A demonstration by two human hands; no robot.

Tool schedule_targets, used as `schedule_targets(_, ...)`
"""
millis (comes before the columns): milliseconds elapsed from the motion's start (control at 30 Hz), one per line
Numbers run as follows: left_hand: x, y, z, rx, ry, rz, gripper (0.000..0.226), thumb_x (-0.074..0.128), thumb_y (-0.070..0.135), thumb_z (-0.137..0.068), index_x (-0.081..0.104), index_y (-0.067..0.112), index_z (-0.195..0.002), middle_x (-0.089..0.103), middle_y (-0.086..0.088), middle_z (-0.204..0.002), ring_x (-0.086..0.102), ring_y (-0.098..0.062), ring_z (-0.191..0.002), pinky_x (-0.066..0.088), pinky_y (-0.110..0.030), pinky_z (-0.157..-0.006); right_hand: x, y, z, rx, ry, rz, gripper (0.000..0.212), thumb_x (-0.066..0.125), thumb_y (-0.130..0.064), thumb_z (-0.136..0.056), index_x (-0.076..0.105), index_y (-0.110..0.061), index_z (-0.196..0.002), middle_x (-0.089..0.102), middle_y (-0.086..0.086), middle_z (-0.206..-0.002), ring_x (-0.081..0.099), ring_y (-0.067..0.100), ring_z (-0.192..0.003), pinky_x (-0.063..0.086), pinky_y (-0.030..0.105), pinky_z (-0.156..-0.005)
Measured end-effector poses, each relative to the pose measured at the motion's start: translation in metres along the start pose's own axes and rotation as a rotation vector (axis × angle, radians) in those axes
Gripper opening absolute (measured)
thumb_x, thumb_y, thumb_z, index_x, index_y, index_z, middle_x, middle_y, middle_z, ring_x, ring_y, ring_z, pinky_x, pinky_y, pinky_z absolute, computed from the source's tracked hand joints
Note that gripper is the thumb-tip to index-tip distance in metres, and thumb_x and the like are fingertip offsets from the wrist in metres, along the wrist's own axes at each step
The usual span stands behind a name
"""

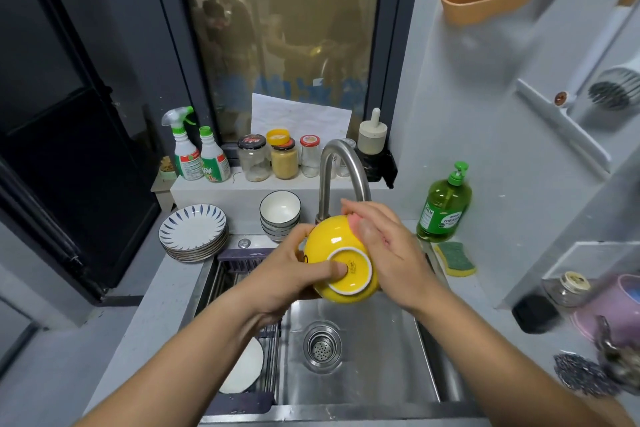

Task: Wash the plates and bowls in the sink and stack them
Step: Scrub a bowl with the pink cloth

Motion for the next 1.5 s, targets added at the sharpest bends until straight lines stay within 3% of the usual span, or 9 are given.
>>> schedule_targets(200, -0.009, -0.014, -0.002, -0.004, 0.138, 0.388, 0.060, 0.084, 0.011, -0.073, 0.058, 0.018, -0.127, 0.073, -0.012, -0.115, 0.073, -0.033, -0.102, 0.054, -0.062, -0.096, 0.024, 0.028, 0.043, 0.065, 0.218, -0.134, 0.044, 0.033, -0.050, -0.101, 0.037, -0.052, -0.145, 0.031, -0.020, -0.155, 0.042, 0.010, -0.139, 0.042, 0.055, -0.109)
schedule_targets(367, 0.001, -0.020, -0.001, 0.017, 0.137, 0.381, 0.067, 0.081, 0.014, -0.070, 0.055, 0.016, -0.131, 0.074, -0.011, -0.114, 0.073, -0.032, -0.101, 0.053, -0.061, -0.100, 0.007, 0.012, 0.009, 0.066, 0.234, -0.177, 0.039, 0.047, -0.036, -0.098, 0.048, -0.037, -0.137, 0.045, -0.002, -0.145, 0.047, -0.001, -0.132, 0.038, 0.030, -0.114)
schedule_targets(567, 0.010, -0.020, 0.001, 0.086, 0.147, 0.436, 0.078, 0.089, 0.016, -0.064, 0.052, 0.015, -0.132, 0.072, -0.015, -0.121, 0.070, -0.034, -0.108, 0.052, -0.059, -0.102, 0.006, 0.018, 0.016, 0.085, 0.245, -0.087, 0.054, 0.071, -0.028, -0.089, 0.052, -0.026, -0.139, 0.052, -0.008, -0.139, 0.048, -0.001, -0.130, 0.038, 0.012, -0.104)
schedule_targets(733, 0.001, -0.025, 0.009, -0.034, 0.065, 0.161, 0.075, 0.090, 0.015, -0.063, 0.053, 0.008, -0.127, 0.075, -0.009, -0.107, 0.073, -0.025, -0.095, 0.059, -0.051, -0.094, -0.002, 0.014, 0.007, 0.040, -0.044, 0.029, 0.053, 0.068, -0.033, -0.085, 0.053, -0.030, -0.136, 0.053, -0.010, -0.137, 0.050, -0.002, -0.126, 0.040, 0.012, -0.102)
schedule_targets(933, 0.003, -0.010, -0.004, -0.087, -0.074, -0.118, 0.078, 0.090, 0.017, -0.061, 0.052, 0.026, -0.129, 0.067, -0.010, -0.117, 0.072, -0.022, -0.099, 0.061, -0.043, -0.080, 0.014, 0.001, -0.013, -0.035, -0.408, 0.228, 0.057, 0.072, -0.035, -0.085, 0.055, -0.026, -0.139, 0.051, -0.008, -0.135, 0.050, 0.001, -0.126, 0.036, 0.013, -0.105)
schedule_targets(1067, -0.001, -0.015, -0.003, -0.092, -0.017, 0.044, 0.072, 0.085, 0.008, -0.066, 0.055, 0.019, -0.129, 0.072, -0.005, -0.106, 0.073, -0.026, -0.096, 0.061, -0.049, -0.080, 0.010, 0.005, -0.010, 0.050, -0.208, 0.011, 0.044, 0.057, -0.042, -0.093, 0.060, -0.027, -0.134, 0.054, -0.012, -0.136, 0.050, -0.002, -0.128, 0.038, 0.019, -0.109)
schedule_targets(1200, -0.003, -0.030, -0.008, -0.120, 0.101, 0.345, 0.080, 0.086, 0.013, -0.067, 0.050, 0.012, -0.139, 0.069, -0.018, -0.125, 0.073, -0.038, -0.100, 0.061, -0.058, -0.083, 0.015, 0.029, 0.017, 0.108, 0.047, -0.091, 0.040, 0.037, -0.050, -0.099, 0.047, -0.044, -0.137, 0.039, -0.023, -0.150, 0.040, -0.001, -0.138, 0.032, 0.026, -0.118)
schedule_targets(1333, 0.010, -0.032, -0.012, -0.104, 0.078, 0.670, 0.069, 0.073, 0.010, -0.088, 0.042, 0.003, -0.149, 0.061, -0.028, -0.138, 0.068, -0.043, -0.115, 0.060, -0.055, -0.086, 0.036, 0.029, 0.032, 0.075, 0.074, -0.110, 0.050, 0.042, -0.033, -0.101, 0.031, -0.038, -0.149, 0.018, -0.011, -0.164, 0.020, -0.004, -0.148, 0.022, 0.014, -0.118)
schedule_targets(1500, 0.028, -0.043, -0.011, -0.084, 0.070, 0.594, 0.075, 0.076, 0.012, -0.080, 0.043, 0.009, -0.147, 0.062, -0.027, -0.137, 0.067, -0.039, -0.114, 0.054, -0.058, -0.101, 0.003, 0.027, 0.002, 0.141, 0.200, -0.096, 0.044, 0.067, -0.036, -0.090, 0.054, -0.037, -0.132, 0.051, -0.007, -0.137, 0.048, -0.004, -0.126, 0.037, 0.013, -0.107)
Point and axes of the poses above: each hand's wrist, its own z-axis away from the middle knuckle, its own x-axis out of the palm, y = z × x, the point moved 9 cm from there along -z, towards the middle knuckle
